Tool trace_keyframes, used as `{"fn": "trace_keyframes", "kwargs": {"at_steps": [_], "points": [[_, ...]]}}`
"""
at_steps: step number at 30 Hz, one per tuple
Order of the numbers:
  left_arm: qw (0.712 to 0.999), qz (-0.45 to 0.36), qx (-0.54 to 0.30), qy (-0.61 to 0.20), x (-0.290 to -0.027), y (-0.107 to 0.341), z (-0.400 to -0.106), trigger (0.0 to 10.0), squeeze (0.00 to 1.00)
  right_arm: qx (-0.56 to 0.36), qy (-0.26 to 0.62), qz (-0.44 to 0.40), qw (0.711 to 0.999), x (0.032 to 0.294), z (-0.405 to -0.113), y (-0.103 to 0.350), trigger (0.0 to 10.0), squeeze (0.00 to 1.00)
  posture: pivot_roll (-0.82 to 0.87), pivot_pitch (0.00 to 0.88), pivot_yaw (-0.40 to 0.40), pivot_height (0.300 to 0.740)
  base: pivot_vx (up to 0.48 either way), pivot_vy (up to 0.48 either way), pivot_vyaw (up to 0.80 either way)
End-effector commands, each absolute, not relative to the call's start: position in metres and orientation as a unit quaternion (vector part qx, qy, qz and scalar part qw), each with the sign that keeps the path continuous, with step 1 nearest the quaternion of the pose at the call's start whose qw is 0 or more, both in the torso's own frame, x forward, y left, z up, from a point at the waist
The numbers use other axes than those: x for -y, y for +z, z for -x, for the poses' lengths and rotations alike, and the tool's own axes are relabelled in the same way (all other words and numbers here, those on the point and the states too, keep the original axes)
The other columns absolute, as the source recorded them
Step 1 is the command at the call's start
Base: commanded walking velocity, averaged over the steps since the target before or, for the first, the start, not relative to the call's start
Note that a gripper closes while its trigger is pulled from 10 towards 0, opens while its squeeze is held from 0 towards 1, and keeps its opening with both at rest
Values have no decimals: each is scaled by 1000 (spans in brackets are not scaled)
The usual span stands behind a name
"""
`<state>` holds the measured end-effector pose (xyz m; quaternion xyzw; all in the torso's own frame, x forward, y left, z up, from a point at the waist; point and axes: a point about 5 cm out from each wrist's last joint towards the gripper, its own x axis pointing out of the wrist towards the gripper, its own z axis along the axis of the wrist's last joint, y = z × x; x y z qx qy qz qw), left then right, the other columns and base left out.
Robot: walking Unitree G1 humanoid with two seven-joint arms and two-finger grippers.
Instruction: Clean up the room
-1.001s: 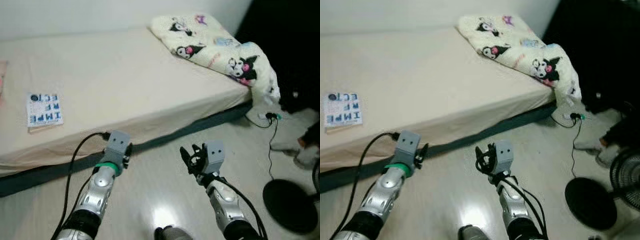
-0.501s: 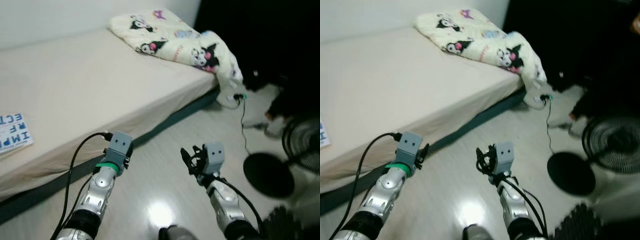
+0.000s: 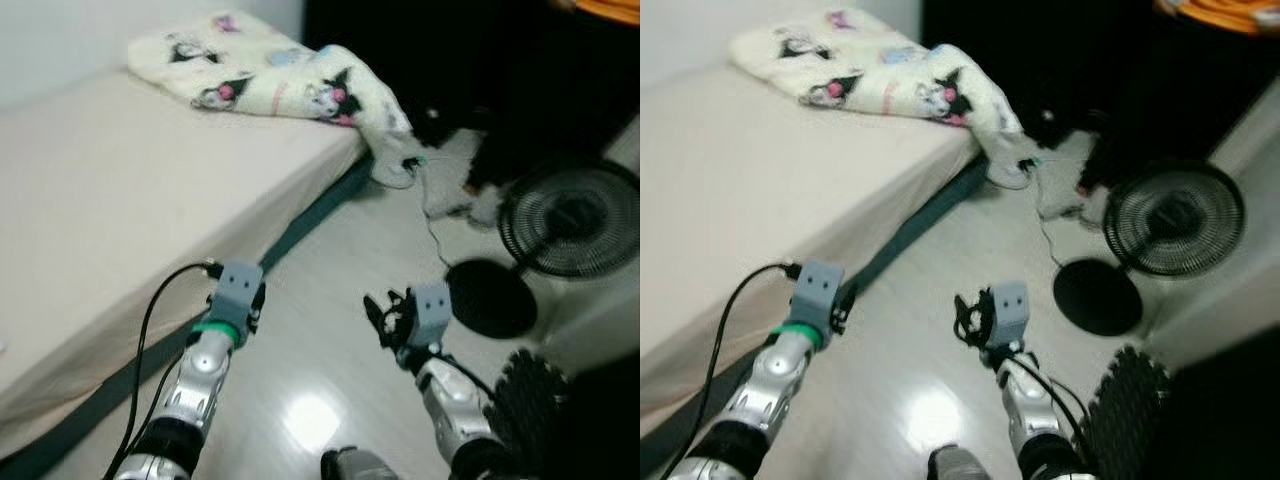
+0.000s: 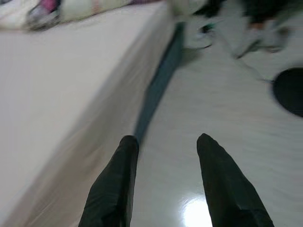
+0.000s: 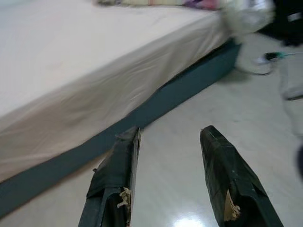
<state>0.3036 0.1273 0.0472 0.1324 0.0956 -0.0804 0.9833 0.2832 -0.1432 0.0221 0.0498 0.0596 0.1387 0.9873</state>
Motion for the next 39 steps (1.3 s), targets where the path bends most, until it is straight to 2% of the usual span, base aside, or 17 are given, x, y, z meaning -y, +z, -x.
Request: {"fn": "trace_keyframes", "kwargs": {"at_steps": [1,30,39], "points": [[981,-135,-110,-83,-129,41,-300,10000,0,-68,138,-50,987,143,-280,18,10000,0,15,0,16,740,0,0,-750],[981,-139,-109,-85,-128,38,-299,10000,0,-69,139,-44,987,144,-281,18,10000,0,14,0,13,740,0,0,-756],[980,-147,-105,-86,-127,38,-299,10000,0,-68,142,-34,987,141,-281,18,10000,0,13,0,15,740,435,0,-178]]}}
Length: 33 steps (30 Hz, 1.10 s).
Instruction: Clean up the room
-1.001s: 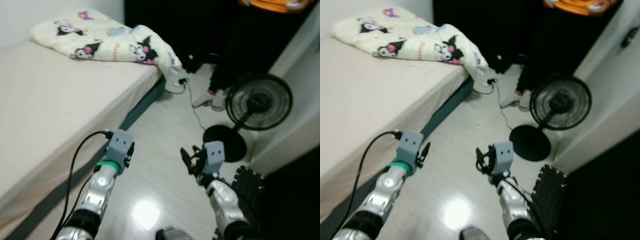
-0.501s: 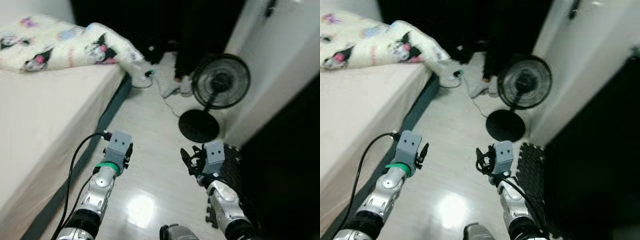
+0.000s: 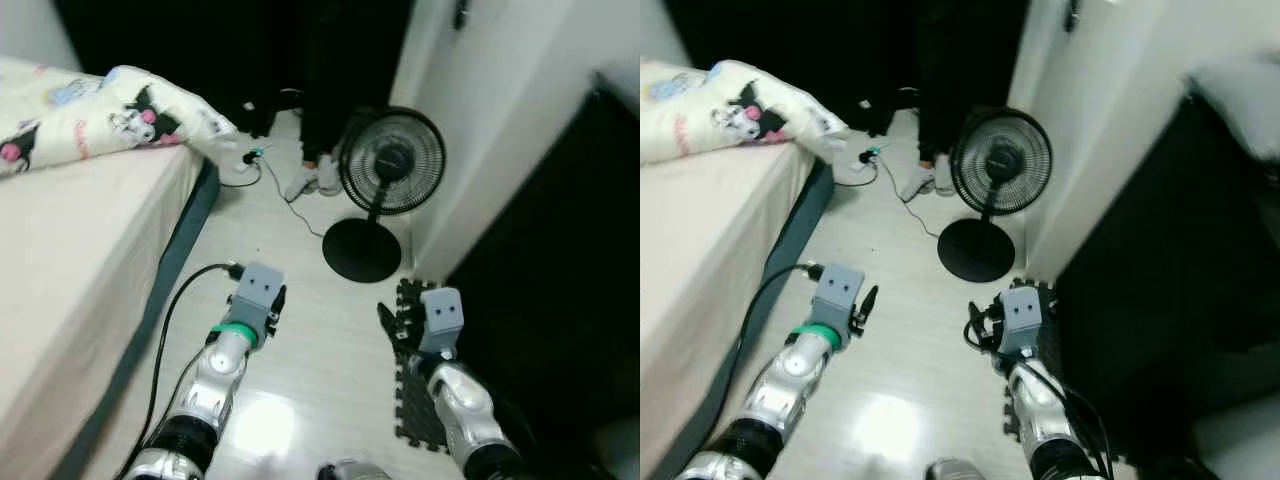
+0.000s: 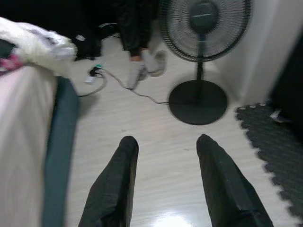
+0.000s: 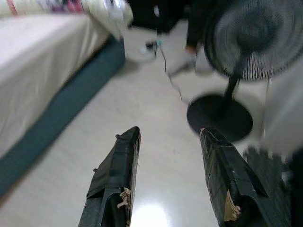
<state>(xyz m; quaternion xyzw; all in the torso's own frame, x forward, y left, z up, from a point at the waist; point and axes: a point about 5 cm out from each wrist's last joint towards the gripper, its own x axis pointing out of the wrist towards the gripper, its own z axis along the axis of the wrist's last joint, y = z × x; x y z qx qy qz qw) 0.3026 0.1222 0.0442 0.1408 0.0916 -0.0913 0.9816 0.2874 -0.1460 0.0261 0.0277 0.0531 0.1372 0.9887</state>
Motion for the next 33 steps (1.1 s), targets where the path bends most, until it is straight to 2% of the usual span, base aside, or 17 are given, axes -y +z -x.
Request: {"fn": "trace_keyframes", "kwargs": {"at_steps": [1,33], "points": [[980,-146,-105,-86,-127,38,-299,10000,0,-69,142,-35,987,141,-281,18,10000,0,13,0,14,740,469,0,0],[980,-145,-101,-88,-125,38,-300,10000,0,-76,137,-41,987,143,-279,15,10000,0,12,0,11,740,462,0,0]]}}
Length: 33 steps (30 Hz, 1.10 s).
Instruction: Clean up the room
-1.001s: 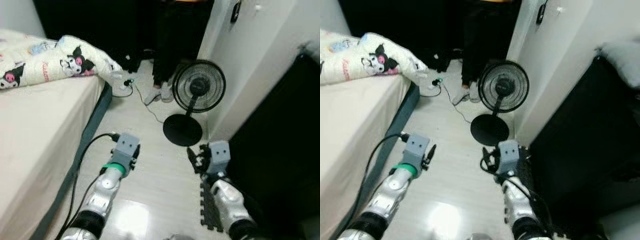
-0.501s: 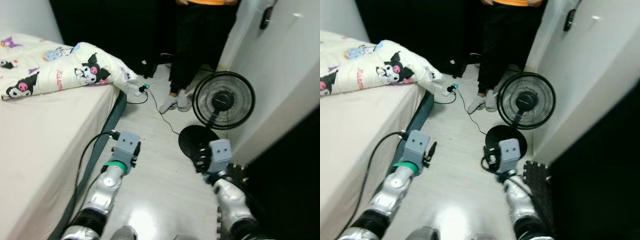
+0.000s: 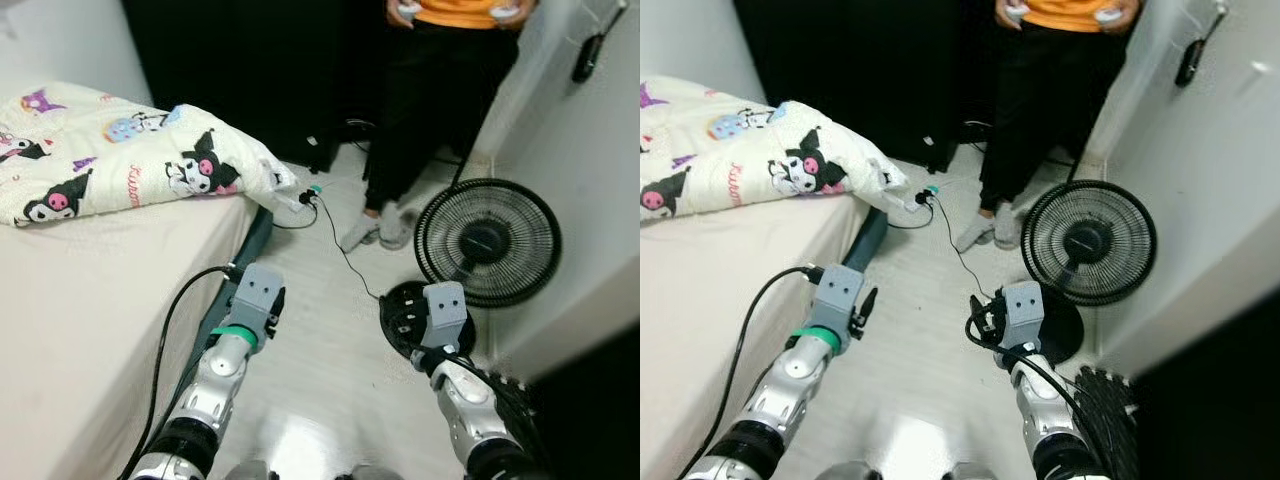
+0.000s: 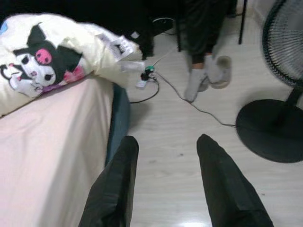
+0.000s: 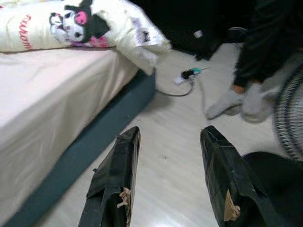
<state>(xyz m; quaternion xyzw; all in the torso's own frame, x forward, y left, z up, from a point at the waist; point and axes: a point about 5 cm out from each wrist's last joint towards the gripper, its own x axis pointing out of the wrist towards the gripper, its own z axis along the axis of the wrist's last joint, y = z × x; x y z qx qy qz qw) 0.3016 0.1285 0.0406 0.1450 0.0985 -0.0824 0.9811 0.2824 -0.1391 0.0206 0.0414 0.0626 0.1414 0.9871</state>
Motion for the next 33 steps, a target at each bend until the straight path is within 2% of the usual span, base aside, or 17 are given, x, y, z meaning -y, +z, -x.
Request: {"fn": "trace_keyframes", "kwargs": {"at_steps": [1,18,33], "points": [[980,-145,-101,-88,-125,38,-300,10000,0,-76,137,-42,987,143,-279,15,10000,0,11,0,11,740,461,0,0],[980,-142,-105,-88,-125,38,-300,10000,0,-88,144,-24,985,142,-279,14,10000,0,10,0,12,740,430,0,0],[972,-153,-126,-130,-119,31,-297,10000,0,-108,175,-7,979,141,-269,4,10000,0,5,0,15,740,0,0,783]]}}
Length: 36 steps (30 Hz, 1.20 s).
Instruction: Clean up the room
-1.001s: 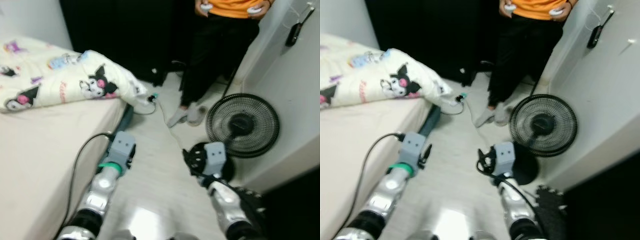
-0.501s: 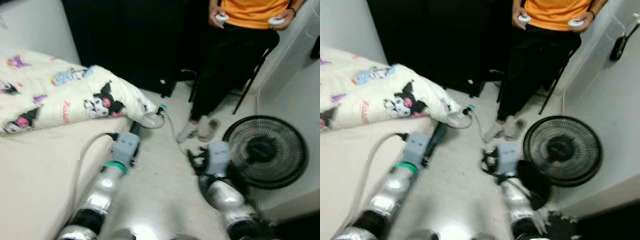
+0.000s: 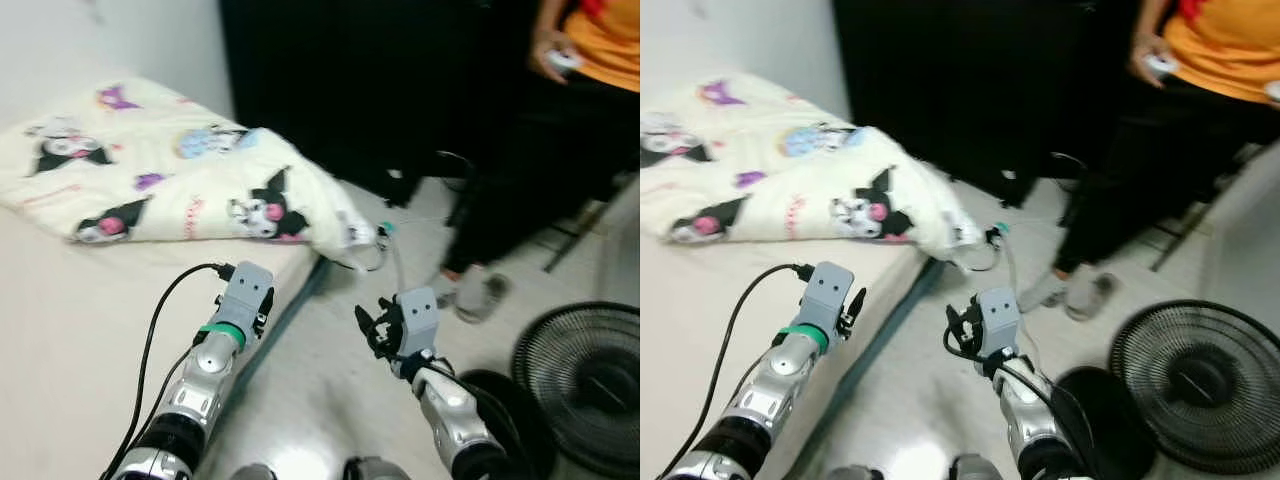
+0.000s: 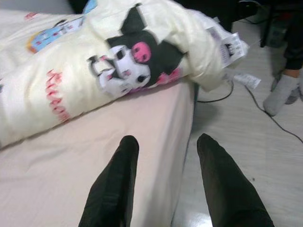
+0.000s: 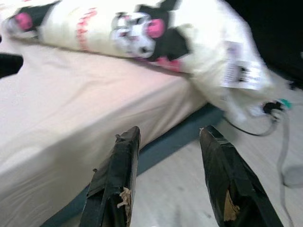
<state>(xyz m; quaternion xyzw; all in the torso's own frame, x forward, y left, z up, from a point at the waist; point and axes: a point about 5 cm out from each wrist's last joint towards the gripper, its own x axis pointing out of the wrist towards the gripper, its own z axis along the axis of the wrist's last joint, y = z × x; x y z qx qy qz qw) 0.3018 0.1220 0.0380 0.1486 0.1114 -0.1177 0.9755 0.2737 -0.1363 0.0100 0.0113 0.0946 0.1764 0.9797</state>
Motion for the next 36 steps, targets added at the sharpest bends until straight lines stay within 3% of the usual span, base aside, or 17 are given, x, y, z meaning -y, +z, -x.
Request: {"fn": "trace_keyframes", "kwargs": {"at_steps": [1,26,36], "points": [[971,-154,-126,-134,-118,31,-297,10000,0,-109,177,-5,978,141,-268,4,10000,0,3,0,16,740,0,0,781],[970,-158,-124,-139,-116,33,-299,10000,0,-101,230,7,968,129,-263,4,10000,0,4,0,19,740,0,0,778],[970,-159,-124,-138,-116,33,-298,10000,0,-112,225,17,968,133,-263,2,10000,0,4,0,19,740,0,0,419]]}}
